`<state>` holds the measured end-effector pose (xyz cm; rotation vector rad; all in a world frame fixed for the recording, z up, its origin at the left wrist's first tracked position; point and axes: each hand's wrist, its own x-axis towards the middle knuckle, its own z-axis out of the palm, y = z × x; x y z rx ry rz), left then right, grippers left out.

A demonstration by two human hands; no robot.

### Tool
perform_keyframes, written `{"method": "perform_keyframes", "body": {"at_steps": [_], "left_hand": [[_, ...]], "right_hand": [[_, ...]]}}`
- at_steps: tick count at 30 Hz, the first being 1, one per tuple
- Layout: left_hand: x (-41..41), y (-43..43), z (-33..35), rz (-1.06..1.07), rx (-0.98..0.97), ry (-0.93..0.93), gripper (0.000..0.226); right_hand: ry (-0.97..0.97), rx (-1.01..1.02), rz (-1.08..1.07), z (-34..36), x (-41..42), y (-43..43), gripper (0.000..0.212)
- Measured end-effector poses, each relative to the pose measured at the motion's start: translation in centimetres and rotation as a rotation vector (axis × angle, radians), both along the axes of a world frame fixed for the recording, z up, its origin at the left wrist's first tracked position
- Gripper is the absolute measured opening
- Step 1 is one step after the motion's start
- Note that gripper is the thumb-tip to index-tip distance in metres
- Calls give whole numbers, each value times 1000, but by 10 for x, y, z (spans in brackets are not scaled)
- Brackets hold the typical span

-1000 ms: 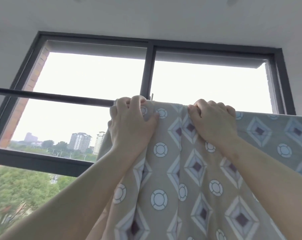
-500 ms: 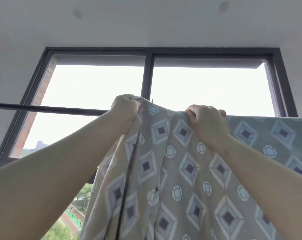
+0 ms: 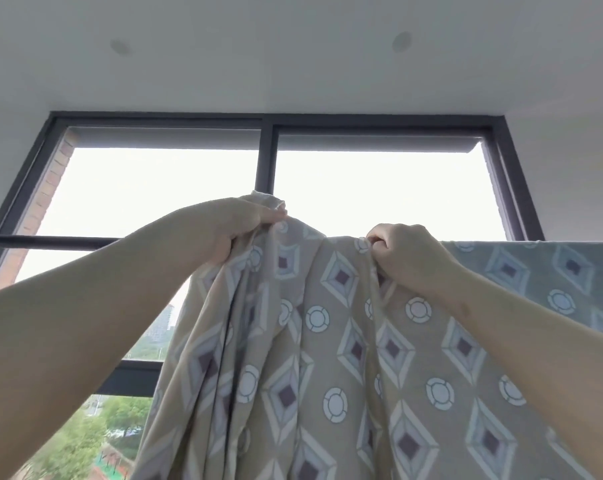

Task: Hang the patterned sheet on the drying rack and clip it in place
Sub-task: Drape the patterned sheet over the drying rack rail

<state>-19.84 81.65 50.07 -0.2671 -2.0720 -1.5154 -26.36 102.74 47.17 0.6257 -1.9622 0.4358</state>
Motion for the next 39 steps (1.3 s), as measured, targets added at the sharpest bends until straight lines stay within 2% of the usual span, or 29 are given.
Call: {"method": "perform_keyframes", "body": {"at_steps": [2,4,7,9,11,15,19,21,23,24,25,27,29,31,36,39], "left_hand": [[0,2,-3,39,-128,-75,35],[-7,3,-3,111,-199,40,36],[-16,7,-8,141,-202,238,47],[-18,9,-10,102,-184,307,36],[-17,10,-10,81,-156,329,41],[-14,9,-5,65,-21,327,29],[-13,1,7,116,158,433,35],[-14,-7,14,127,172,510,34],[-18,-9,15,110,110,455,23],[-17,-6,14,97,78,368,8],[-18,-3,12,105,31,264,18],[-20,7,7,157,-97,86,56],[-25,16,1,214,-214,76,78],[-33,17,-2,281,-275,176,88],[-42,11,-6,350,-324,348,67],[-36,11,-8,391,-360,397,44]], "right_hand": [[-9,15,-32,-3,-3,2,32],[8,25,-39,-4,-4,1,31],[83,43,-99,-3,-5,1,22],[113,48,-153,-3,-2,-1,28],[114,64,-192,-3,1,-3,33],[157,34,-251,-1,0,5,27],[177,-194,-286,9,-6,36,19],[187,-324,-298,13,-3,57,20],[164,-358,-334,14,-1,69,21],[152,-334,-343,14,0,68,21],[141,-296,-328,15,2,63,23],[87,-204,-222,15,6,45,28],[3,-88,-142,13,8,26,27],[-22,-12,-134,9,4,17,28],[46,-32,-201,1,-8,17,27],[55,-10,-219,0,-11,18,25]]}}
